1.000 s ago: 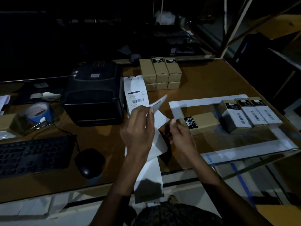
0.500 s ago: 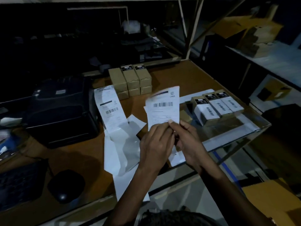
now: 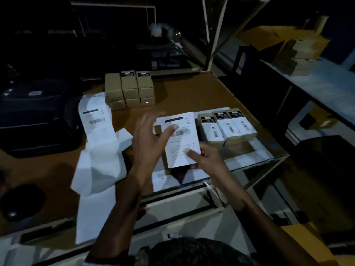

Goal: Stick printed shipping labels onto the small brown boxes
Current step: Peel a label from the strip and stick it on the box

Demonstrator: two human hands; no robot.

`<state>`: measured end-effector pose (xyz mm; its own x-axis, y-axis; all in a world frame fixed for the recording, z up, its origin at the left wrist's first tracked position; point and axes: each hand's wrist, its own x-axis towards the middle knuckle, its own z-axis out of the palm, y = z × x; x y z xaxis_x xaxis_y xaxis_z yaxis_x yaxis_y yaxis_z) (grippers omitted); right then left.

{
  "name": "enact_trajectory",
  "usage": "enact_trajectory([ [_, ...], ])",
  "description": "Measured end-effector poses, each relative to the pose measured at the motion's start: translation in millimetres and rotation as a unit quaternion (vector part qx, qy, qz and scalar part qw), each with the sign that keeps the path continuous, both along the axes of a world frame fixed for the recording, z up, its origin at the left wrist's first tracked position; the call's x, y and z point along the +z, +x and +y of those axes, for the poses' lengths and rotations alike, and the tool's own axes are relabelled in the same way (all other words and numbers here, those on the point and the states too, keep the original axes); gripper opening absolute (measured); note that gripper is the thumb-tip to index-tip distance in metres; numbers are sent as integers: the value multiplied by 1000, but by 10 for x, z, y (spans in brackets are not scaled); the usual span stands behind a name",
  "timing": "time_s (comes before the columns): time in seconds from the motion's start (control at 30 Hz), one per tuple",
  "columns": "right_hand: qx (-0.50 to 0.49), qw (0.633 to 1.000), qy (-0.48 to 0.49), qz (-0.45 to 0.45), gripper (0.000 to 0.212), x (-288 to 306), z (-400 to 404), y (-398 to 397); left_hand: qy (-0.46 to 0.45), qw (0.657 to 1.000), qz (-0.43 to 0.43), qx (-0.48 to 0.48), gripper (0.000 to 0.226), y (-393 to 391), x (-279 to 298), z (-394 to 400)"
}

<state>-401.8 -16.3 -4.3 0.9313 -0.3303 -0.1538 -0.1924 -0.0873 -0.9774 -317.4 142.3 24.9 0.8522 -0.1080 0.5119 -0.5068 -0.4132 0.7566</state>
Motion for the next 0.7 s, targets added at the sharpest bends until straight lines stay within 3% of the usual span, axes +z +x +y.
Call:
enact_trajectory([
  [0.1, 54, 998, -40, -3, 7, -32, -167, -106, -22, 992, 106, -58, 62, 81, 33, -136],
  [0.23, 71, 997, -18, 6, 19, -80, -323, -166, -21, 970, 190, -148, 27, 177, -9, -254],
  [0.33, 39, 998, 47, 30, 26, -133, -382, -119, -34, 965, 201, -163, 17, 235, -28, -312],
  [0.5, -51, 973, 220, 57, 23, -200, -368, 15, -45, 968, 183, -165, 20, 451, 70, -409],
  [0.7, -118, 964, 232, 46, 17, -295, -146, 237, -25, 959, 219, -180, 20, 862, 119, -400],
])
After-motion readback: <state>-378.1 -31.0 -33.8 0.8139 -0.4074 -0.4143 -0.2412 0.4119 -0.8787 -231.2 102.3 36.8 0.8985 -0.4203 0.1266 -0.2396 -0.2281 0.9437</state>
